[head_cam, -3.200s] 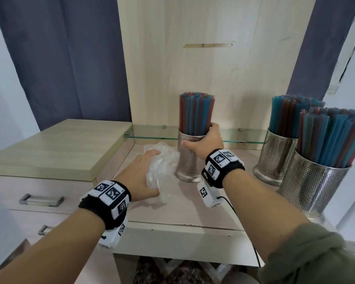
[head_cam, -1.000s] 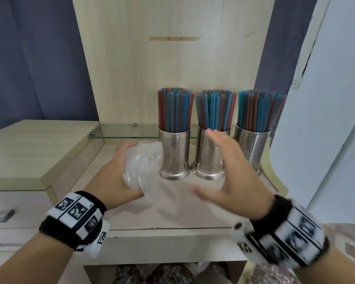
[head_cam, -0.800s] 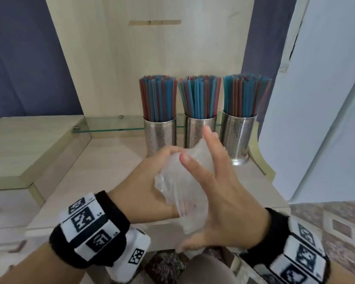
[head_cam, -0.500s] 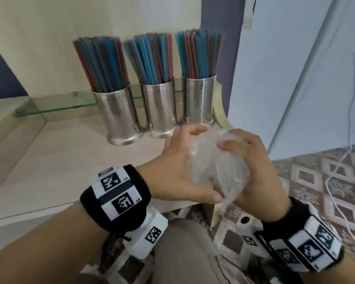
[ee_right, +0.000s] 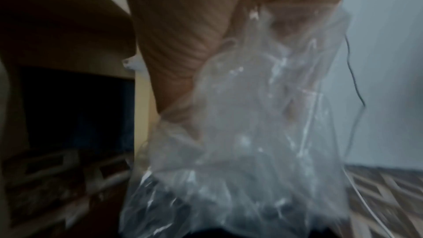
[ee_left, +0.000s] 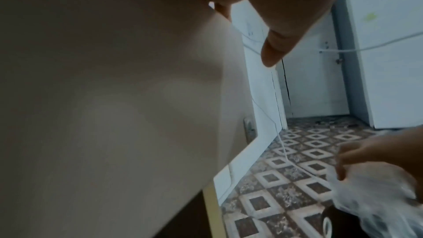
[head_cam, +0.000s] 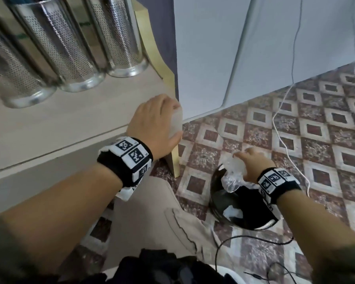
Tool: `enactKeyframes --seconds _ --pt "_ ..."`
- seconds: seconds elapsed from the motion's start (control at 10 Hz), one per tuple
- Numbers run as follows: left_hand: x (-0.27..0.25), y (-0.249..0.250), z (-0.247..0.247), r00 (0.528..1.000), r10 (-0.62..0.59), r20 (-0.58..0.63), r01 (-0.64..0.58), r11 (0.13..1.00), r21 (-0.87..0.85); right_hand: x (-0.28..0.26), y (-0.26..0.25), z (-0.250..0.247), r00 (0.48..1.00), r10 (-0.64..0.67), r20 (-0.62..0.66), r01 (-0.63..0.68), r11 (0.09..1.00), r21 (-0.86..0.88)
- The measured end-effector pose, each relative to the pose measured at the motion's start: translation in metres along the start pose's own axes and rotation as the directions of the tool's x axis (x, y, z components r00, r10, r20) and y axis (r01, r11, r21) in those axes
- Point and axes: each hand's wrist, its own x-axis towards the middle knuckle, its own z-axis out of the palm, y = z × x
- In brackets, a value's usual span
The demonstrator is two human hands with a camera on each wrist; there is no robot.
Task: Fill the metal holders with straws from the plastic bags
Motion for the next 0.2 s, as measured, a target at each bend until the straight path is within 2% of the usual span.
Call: enactKeyframes --seconds 0.1,0.2 --pt "-0.003 0.0 0.006 0.999 0.016 -0.042 -0.013 0.998 0.066 0.015 0.013 0.048 0.985 0.079 0.152 -0.078 0.997 -0.008" --pt "-0.001 -0.001 0.011 0.999 0.019 -0.038 -0.015 0.995 0.096 0.021 0.026 0.096 0.909 0.145 0.391 -0.151 0.988 -0.016"
